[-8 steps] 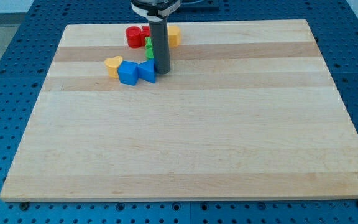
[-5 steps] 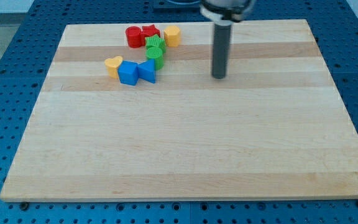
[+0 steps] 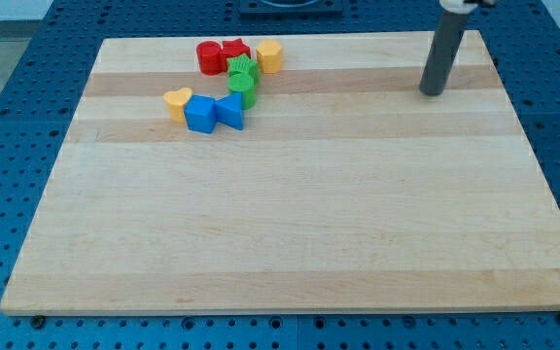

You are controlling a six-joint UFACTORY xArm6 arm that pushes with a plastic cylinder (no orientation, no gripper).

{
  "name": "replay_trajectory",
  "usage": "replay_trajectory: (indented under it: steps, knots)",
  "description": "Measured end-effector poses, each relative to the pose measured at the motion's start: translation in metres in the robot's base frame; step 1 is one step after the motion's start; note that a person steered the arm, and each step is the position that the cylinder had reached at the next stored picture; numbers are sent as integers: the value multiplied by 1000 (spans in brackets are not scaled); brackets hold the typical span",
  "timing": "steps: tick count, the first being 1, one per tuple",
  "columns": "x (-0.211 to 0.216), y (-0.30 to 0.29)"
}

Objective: Push the yellow hexagon into the right of the red star

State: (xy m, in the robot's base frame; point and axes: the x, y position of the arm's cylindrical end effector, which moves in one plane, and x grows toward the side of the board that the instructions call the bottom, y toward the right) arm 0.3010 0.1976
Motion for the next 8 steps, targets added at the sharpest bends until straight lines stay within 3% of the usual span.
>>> replay_trajectory:
  steps: [1,2,4,8]
  knots:
    - [-59,4]
    - [-82,3]
    - [-70,-77]
    - [-37,-157]
